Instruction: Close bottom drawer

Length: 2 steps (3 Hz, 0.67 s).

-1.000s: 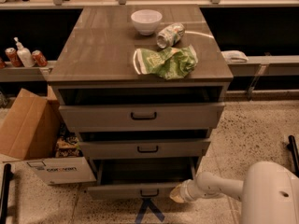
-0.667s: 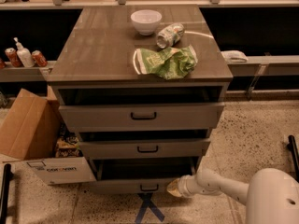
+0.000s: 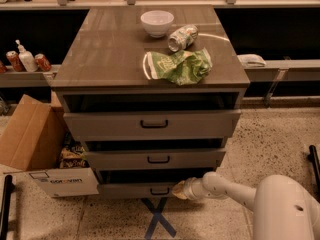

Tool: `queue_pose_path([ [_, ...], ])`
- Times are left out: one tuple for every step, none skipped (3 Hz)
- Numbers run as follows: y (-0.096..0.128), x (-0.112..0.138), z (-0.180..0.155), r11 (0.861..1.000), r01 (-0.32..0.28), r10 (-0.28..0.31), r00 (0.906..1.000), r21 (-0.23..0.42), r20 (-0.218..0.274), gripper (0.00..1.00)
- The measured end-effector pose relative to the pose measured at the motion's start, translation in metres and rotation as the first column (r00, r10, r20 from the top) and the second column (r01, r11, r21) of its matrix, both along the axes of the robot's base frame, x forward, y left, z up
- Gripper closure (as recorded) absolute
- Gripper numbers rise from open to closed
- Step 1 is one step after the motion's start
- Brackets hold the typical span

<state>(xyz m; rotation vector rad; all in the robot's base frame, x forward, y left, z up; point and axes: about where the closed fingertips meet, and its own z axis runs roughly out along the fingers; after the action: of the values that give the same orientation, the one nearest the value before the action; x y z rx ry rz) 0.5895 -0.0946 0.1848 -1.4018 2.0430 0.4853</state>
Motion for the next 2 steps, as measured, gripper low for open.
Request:
queue_pose_path([
  [0.002, 0.019, 0.001, 1.000, 0.023, -0.022, 0.9997, -0.012, 0.013, 1.00],
  [-0.006, 0.033, -0.003, 0.998, 0.056, -0.056, 0.9984, -0.009, 0.005, 1.00],
])
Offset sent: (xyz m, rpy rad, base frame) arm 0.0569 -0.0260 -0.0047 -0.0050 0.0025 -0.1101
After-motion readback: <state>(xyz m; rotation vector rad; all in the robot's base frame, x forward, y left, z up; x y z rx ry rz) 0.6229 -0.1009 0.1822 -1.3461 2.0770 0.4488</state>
